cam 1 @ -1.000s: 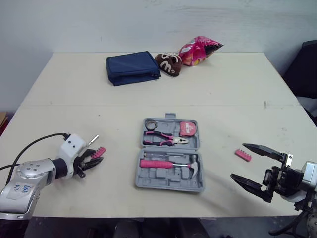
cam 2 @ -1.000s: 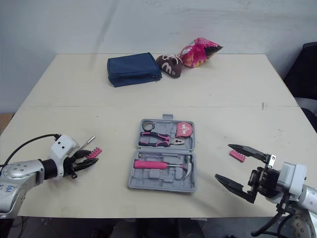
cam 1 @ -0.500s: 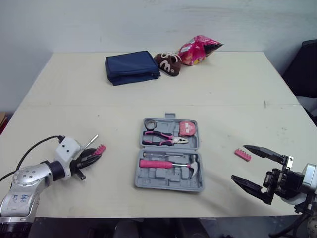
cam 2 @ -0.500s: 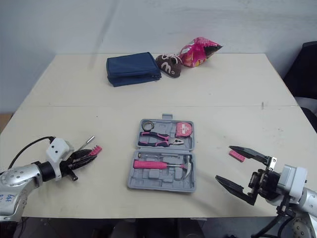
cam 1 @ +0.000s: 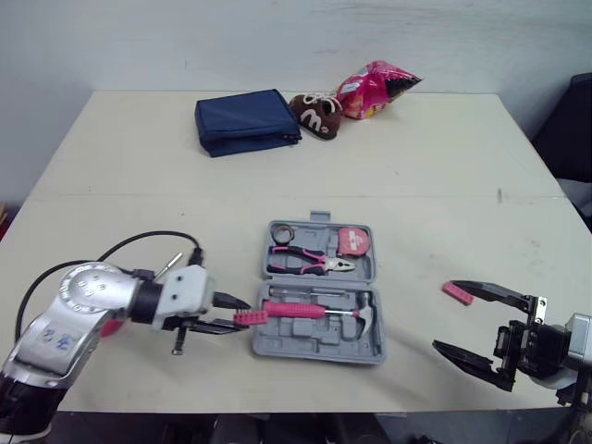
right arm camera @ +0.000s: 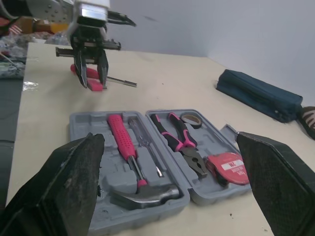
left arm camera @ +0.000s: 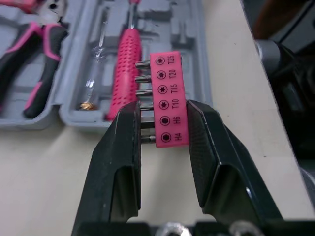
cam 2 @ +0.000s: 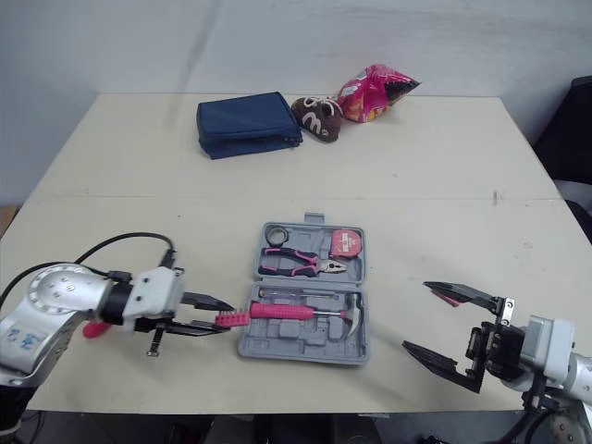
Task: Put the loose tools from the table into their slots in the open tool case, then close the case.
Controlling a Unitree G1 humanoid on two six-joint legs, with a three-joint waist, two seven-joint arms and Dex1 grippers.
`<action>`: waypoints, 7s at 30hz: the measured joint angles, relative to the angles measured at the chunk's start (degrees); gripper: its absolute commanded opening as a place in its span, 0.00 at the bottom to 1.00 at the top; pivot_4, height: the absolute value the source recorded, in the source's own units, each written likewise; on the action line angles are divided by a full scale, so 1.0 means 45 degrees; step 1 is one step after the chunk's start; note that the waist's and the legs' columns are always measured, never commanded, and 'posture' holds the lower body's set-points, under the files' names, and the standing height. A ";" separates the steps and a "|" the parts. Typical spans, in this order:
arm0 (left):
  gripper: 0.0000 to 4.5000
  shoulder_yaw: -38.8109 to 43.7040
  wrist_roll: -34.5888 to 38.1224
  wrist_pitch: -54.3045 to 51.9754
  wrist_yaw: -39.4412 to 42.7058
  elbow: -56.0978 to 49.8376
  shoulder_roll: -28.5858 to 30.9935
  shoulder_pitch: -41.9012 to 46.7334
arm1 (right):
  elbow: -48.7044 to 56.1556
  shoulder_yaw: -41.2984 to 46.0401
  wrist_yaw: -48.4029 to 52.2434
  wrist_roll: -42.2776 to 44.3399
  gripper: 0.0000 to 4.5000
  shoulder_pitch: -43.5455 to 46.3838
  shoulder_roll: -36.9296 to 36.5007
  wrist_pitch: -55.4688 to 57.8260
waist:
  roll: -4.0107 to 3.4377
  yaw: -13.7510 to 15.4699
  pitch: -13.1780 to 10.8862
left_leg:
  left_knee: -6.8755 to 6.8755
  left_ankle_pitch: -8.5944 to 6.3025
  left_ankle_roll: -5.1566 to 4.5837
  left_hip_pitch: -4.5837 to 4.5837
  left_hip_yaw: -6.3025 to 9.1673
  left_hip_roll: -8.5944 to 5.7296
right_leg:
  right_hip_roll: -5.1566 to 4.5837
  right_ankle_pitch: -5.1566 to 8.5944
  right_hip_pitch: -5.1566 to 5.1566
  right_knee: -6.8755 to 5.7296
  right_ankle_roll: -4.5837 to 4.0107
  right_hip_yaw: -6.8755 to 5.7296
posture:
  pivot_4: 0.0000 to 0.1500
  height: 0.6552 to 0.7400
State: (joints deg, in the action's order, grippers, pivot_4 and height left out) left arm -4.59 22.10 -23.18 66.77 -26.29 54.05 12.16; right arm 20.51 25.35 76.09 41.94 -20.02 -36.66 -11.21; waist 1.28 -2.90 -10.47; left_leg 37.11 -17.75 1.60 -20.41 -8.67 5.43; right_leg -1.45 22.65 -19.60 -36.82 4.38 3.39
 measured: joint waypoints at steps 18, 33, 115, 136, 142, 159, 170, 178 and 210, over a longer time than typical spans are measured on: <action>0.15 -0.4954 -0.2908 -0.5000 -0.1078 -0.2086 0.0385 0.3935 | 0.0427 -0.0033 -0.0441 -0.0098 1.00 -0.0645 0.0056 0.0016 | 0.0013 0.0047 -0.0011 | 0.0024 0.0012 0.0013 0.0016 0.0001 0.0004 | 0.0015 0.0003 0.0004 -0.0030 0.0008 0.0013 | 1.00 1.00; 0.15 -0.6003 -0.4157 -0.4859 -0.0967 -0.1786 -0.0339 0.4673 | 0.0361 -0.0050 -0.0287 -0.0276 1.00 -0.0722 0.0303 -0.0265 | 0.0013 0.0304 -0.0010 | 0.0051 0.0018 -0.0002 0.0023 0.0001 -0.0002 | 0.0004 0.0002 0.0016 -0.0053 0.0008 0.0015 | 1.00 1.00; 0.01 -0.4334 -0.3681 -0.2045 -0.1389 0.0343 -0.1316 0.2043 | 0.0579 -0.0027 -0.1018 -0.0290 1.00 -0.0349 0.0229 0.0026 | -0.0128 0.0233 0.0238 | -0.0205 0.0044 -0.0049 0.0283 0.0021 -0.0023 | -0.0020 0.0001 0.0273 0.0001 -0.0080 0.0014 | 1.00 1.00; 0.01 -0.1877 -0.1818 0.2374 -0.1653 0.2598 -0.3135 -0.0611 | 0.0305 0.0203 -0.1020 -0.0373 1.00 -0.0274 0.0047 0.0006 | -0.0108 0.0285 0.0288 | -0.0255 0.0080 -0.0110 0.0199 0.0033 -0.0027 | -0.0063 -0.0020 0.0211 0.0192 -0.0231 -0.0025 | 1.00 1.00; 0.20 0.2219 0.0942 0.3361 -0.1031 0.2966 -0.2948 -0.2027 | -0.0883 0.1923 -0.0208 -0.0220 1.00 -0.1034 -0.0357 -0.0115 | -0.0039 0.0254 0.0242 | -0.0228 0.0061 -0.0021 -0.0002 0.0017 -0.0005 | -0.0028 -0.0067 0.0006 0.0223 -0.0060 -0.0041 | 1.00 1.00; 0.98 1.1433 0.1252 0.6195 -0.1377 1.2261 -0.0672 -0.5690 | -1.0170 0.6409 0.0278 -0.1450 1.00 -0.1630 -0.1549 -0.2926 | 0.0003 -0.0039 0.0079 | -0.0238 -0.0049 0.0029 0.0029 -0.0026 -0.0004 | -0.0041 0.0033 0.0002 0.0215 -0.0050 -0.0028 | 1.00 1.00; 0.98 1.1121 0.1116 0.6967 -0.0610 1.2950 -0.0358 -0.5342 | -1.0527 0.6204 -0.0130 -0.1513 1.00 -0.1570 -0.1367 -0.3334 | 0.0025 -0.0120 0.0085 | -0.0236 -0.0103 0.0054 0.0065 -0.0021 0.0000 | -0.0043 0.0015 0.0023 0.0155 -0.0058 -0.0035 | 1.00 1.00; 0.98 0.8934 0.1978 0.4932 -0.0522 0.7806 -0.1094 -0.4472 | -0.5084 0.3658 -0.1727 -0.1118 1.00 -0.1120 -0.0639 -0.0400 | 0.0006 -0.0119 0.0077 | -0.0223 -0.0032 0.0058 0.0045 -0.0025 0.0008 | -0.0016 0.0009 0.0002 0.0139 -0.0038 -0.0025 | 1.00 1.00; 0.98 0.2177 0.5208 -0.1268 -0.0072 -0.0901 -0.1492 0.0249 | -0.7963 -0.1525 -0.1913 -0.4192 1.00 0.3743 -0.1967 0.2617 | -0.0065 -0.0087 0.0018 | 0.0050 -0.0004 0.0031 0.0034 -0.0027 0.0022 | 0.0050 0.0008 0.0015 -0.0032 0.0036 0.0043 | 1.00 1.00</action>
State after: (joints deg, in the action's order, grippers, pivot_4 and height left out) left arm 5.21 45.54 -28.88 66.45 -30.35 47.34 13.28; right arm -15.32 18.49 67.48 23.07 -3.18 -45.51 0.56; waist 0.99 -3.29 -10.38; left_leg 37.33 -17.77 1.74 -20.26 -8.80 5.53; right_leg -1.22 22.69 -19.53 -36.96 4.54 3.59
